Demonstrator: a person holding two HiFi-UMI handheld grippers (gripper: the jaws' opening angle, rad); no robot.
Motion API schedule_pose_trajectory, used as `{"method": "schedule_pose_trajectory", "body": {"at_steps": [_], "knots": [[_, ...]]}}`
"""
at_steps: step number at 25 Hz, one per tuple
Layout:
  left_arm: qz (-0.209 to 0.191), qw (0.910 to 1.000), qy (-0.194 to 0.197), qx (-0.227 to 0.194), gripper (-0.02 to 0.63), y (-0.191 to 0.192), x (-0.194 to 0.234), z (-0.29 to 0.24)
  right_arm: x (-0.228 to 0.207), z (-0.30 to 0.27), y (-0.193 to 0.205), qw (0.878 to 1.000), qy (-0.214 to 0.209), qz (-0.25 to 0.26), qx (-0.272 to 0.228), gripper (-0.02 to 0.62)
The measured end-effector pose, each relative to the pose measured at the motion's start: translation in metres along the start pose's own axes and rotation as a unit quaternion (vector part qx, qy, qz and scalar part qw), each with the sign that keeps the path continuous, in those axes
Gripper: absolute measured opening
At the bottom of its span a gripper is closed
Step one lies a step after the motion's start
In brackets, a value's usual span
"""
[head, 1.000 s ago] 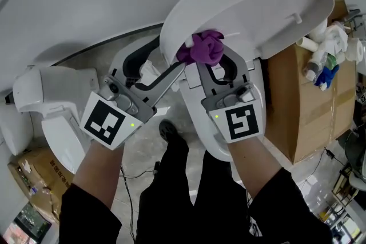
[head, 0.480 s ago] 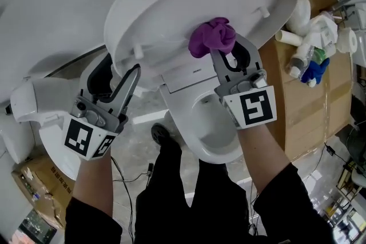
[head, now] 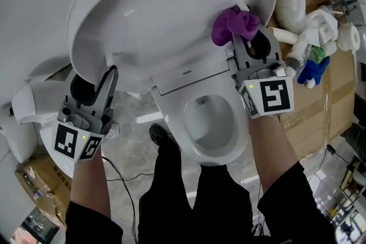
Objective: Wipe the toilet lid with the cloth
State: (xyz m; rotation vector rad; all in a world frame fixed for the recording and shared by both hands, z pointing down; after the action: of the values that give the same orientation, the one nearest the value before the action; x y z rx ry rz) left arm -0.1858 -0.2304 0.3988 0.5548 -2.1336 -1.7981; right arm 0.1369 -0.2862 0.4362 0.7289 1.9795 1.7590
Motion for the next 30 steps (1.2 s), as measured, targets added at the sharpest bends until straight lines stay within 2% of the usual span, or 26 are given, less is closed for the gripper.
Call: {"method": "schedule_pose_trajectory", "body": {"at_steps": [3,6,9,13,20,24,30], "knots": [[-0.017,0.9998,0.005,-0.004,0.218,0.003,-0.001,0.001,0.009,-0.002,0.003,1.000,-0.002,-0.005,-0.008,0.075],[-0.033,0.9994,0.015,-0.003,0.218,0.011,-0.001,0.000,0.037,-0.011,0.006,1.000,-0.023,-0.003,-0.013,0.075],[-0.031,0.9990,0.029,-0.013,0.218,0.016,-0.002,0.001,0.077,-0.026,0.008,0.998,-0.060,0.003,-0.016,0.075],[-0.027,0.9972,0.061,-0.034,0.218,0.016,-0.002,0.000,0.136,-0.050,0.005,0.994,-0.101,-0.021,-0.032,0.075],[-0.017,0.9926,0.113,-0.041,0.227,0.017,-0.001,0.005,0.219,-0.079,0.007,0.989,-0.143,-0.039,-0.023,0.075],[-0.011,0.9905,0.130,-0.043,0.233,0.021,-0.003,0.004,0.226,-0.081,0.013,0.990,-0.135,-0.044,-0.018,0.075],[0.005,0.9911,0.123,-0.049,0.235,0.033,0.000,0.007,0.198,-0.071,0.019,0.992,-0.117,-0.042,-0.011,0.075]]}}
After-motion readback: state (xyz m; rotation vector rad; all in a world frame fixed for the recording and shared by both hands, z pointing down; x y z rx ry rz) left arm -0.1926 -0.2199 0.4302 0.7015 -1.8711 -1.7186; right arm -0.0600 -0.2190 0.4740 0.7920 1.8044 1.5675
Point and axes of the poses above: the fingertips, and each gripper's own axes: z backward along the fingers, x to its left, y out of its underside, the point moved 6 cm from there along z, backward along the fingers, and after that the axes turned 11 degrees about -y, right-handed, at the moved point
